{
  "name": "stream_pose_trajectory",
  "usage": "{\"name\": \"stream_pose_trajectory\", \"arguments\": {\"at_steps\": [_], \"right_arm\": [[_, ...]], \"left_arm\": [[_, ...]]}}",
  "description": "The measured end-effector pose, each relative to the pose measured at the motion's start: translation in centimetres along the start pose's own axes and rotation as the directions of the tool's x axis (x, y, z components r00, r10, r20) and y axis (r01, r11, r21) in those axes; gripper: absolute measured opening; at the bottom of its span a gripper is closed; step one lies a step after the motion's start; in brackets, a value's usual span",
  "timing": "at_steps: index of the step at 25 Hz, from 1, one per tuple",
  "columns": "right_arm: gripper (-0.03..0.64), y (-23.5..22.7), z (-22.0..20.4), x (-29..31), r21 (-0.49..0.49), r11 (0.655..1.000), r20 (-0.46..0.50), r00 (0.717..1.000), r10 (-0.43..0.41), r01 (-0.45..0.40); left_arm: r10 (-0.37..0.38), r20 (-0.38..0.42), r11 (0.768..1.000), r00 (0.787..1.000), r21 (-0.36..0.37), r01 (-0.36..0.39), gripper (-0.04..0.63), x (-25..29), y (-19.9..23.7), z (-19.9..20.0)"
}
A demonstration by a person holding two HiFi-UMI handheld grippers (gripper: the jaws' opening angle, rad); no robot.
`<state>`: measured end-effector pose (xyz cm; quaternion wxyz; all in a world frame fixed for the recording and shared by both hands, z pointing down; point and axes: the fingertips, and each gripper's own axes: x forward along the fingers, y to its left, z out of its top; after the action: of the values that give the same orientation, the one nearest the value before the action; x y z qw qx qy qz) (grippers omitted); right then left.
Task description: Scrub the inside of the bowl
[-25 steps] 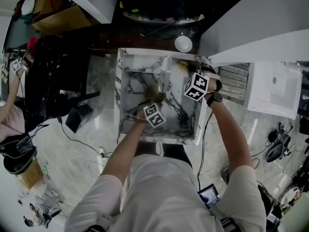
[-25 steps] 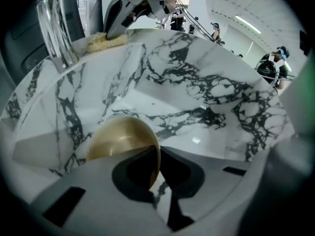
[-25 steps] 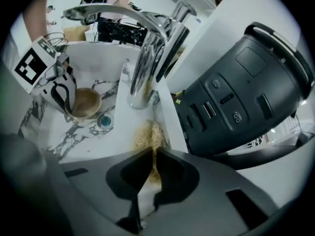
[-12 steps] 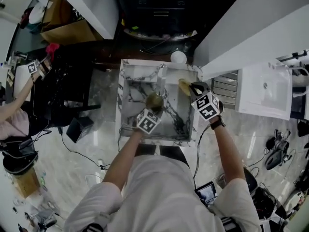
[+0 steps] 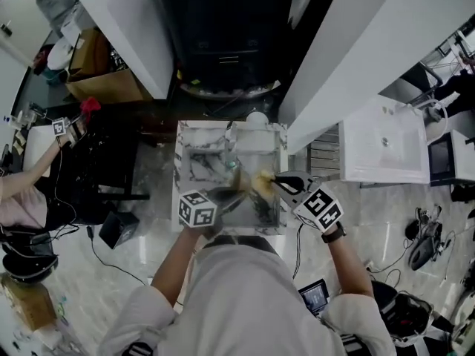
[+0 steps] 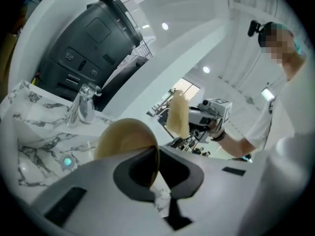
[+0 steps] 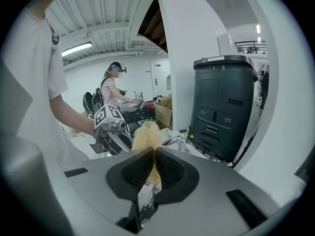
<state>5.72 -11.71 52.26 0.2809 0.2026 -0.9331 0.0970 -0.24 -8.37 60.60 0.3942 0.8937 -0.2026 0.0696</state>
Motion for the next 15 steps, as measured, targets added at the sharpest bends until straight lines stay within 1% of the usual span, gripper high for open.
{"name": "stream_pose_trajectory", "arguments": {"at_steps": [3, 5, 7, 10, 15], "right_arm": [[0.028, 2.9, 2.3, -0.5, -0.067, 0.996, 0.024, 0.998, 0.064, -0.062], [0.028, 4.3, 3.5, -0.6, -0.121, 0.989, 0.014, 0.996, 0.086, -0.084], [0.028, 4.8, 4.1, -0.7, -0.161, 0.982, -0.009, 0.995, 0.095, -0.095], [0.028, 4.4, 4.6, -1.0, -0.186, 0.978, -0.029, 0.995, 0.090, -0.094], [0.028, 1.7, 5.4, -0.8, -0.213, 0.976, -0.050, 0.998, 0.039, -0.048]], "left_arm": [[-0.076, 0.016, 0.996, 0.997, 0.050, 0.075, 0.018, -0.2, -2.8, 1.1], [-0.124, 0.022, 0.989, 0.992, 0.082, 0.122, 0.018, -0.2, -4.7, 1.9], [-0.170, 0.030, 0.982, 0.985, 0.093, 0.166, 0.018, -0.2, -6.4, 2.7], [-0.212, 0.044, 0.974, 0.976, 0.093, 0.207, 0.018, -0.3, -8.2, 3.5], [-0.256, 0.058, 0.961, 0.965, 0.122, 0.248, 0.018, -1.5, -9.9, 4.2]]}}
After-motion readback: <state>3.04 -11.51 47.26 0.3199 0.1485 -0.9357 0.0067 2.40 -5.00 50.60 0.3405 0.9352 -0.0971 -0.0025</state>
